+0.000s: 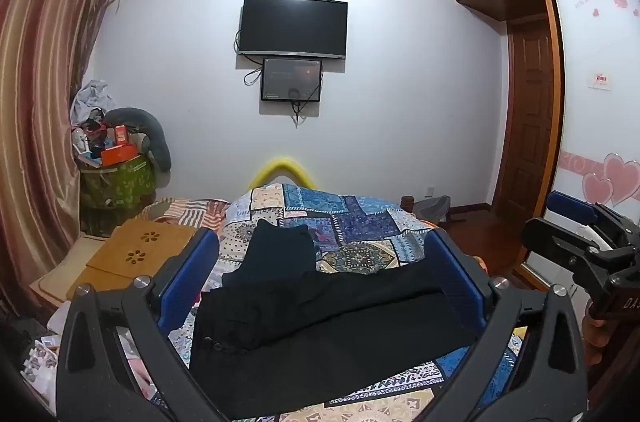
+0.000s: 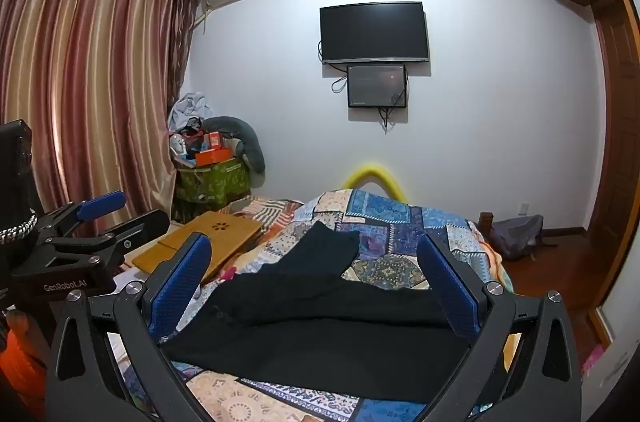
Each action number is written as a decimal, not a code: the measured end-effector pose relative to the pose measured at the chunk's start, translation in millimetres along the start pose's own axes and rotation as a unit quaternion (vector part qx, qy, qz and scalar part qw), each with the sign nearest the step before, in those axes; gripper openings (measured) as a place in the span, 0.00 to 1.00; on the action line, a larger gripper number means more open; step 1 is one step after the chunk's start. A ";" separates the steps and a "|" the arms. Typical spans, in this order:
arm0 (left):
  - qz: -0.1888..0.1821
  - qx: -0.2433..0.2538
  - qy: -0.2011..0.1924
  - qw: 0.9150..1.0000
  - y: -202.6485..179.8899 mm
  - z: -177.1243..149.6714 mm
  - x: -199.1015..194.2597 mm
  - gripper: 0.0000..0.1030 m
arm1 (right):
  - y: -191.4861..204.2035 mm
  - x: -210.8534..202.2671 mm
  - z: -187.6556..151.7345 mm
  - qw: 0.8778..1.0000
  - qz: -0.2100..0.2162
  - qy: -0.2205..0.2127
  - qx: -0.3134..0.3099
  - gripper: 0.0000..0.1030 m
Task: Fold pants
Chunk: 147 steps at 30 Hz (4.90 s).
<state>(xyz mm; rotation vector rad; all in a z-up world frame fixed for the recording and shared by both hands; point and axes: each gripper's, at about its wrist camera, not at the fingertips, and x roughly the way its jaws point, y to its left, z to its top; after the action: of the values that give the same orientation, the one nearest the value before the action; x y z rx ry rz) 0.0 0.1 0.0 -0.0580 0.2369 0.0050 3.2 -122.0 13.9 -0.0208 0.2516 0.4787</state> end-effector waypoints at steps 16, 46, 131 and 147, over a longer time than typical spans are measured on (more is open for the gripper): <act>-0.002 -0.001 -0.002 1.000 -2.2 1.7 -1.0 1.00 | 1.1 0.0 -0.9 1.000 -0.004 -0.002 0.001 0.99; 0.001 0.002 -0.003 1.000 1.7 -1.0 6.8 1.00 | -3.8 -3.4 -0.8 1.000 -0.018 -0.004 0.003 0.99; 0.078 -0.093 0.446 0.887 247.9 -205.6 442.1 0.63 | -136.9 382.3 -134.0 0.923 0.077 0.368 -0.078 0.88; 0.092 -0.083 0.437 0.891 241.1 -206.9 446.4 0.07 | -124.4 398.3 -163.0 0.895 0.139 0.423 -0.034 0.30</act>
<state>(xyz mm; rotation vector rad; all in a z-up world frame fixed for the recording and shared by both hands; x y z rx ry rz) 382.5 227.9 -319.3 -0.2081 1.1496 0.1917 363.4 -64.8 -246.2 -0.2704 1.1074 0.7479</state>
